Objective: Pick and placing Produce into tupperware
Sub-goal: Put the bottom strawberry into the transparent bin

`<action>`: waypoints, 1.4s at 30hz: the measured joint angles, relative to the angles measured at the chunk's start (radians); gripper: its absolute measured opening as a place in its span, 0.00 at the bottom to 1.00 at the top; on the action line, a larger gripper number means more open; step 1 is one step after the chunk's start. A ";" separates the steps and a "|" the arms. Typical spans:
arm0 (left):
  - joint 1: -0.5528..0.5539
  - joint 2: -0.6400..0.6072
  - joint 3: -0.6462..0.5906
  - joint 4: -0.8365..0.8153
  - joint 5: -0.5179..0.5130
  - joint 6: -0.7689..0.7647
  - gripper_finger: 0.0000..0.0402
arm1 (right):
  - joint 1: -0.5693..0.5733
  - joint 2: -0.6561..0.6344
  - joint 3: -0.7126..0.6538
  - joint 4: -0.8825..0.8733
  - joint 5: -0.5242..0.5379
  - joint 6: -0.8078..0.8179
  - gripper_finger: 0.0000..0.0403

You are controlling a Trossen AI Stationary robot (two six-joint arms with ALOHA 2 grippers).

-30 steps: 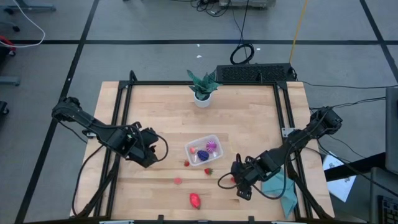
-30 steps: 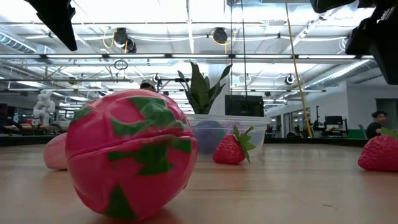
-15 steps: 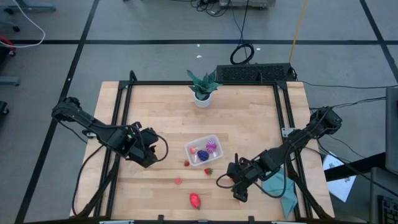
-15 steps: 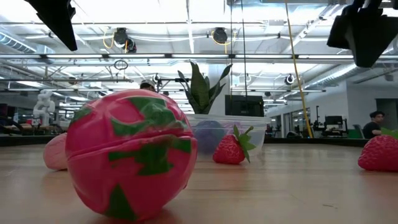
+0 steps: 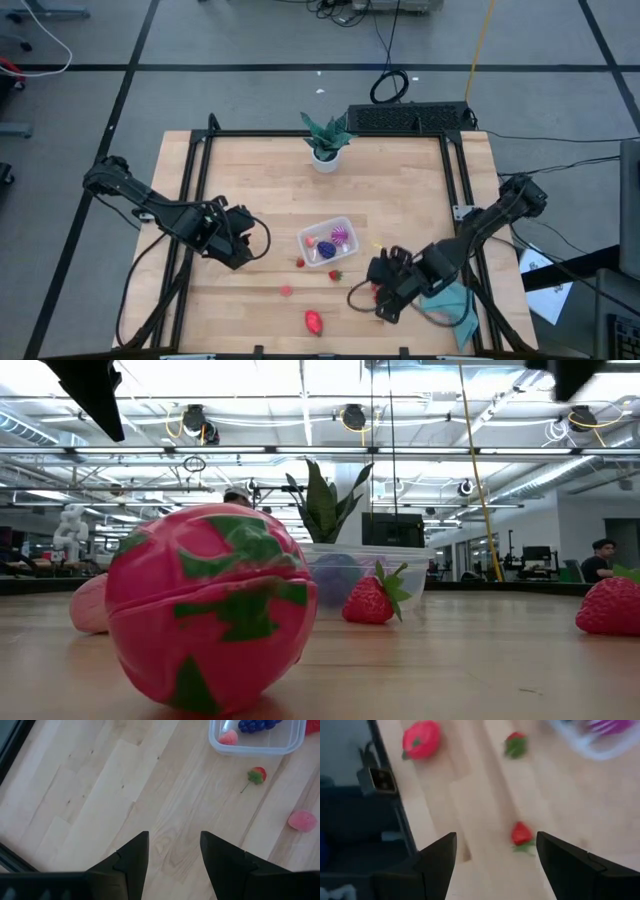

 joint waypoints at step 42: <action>0.000 0.000 0.000 0.002 -0.001 0.002 0.46 | -0.015 0.116 0.014 0.013 -0.065 -0.165 0.65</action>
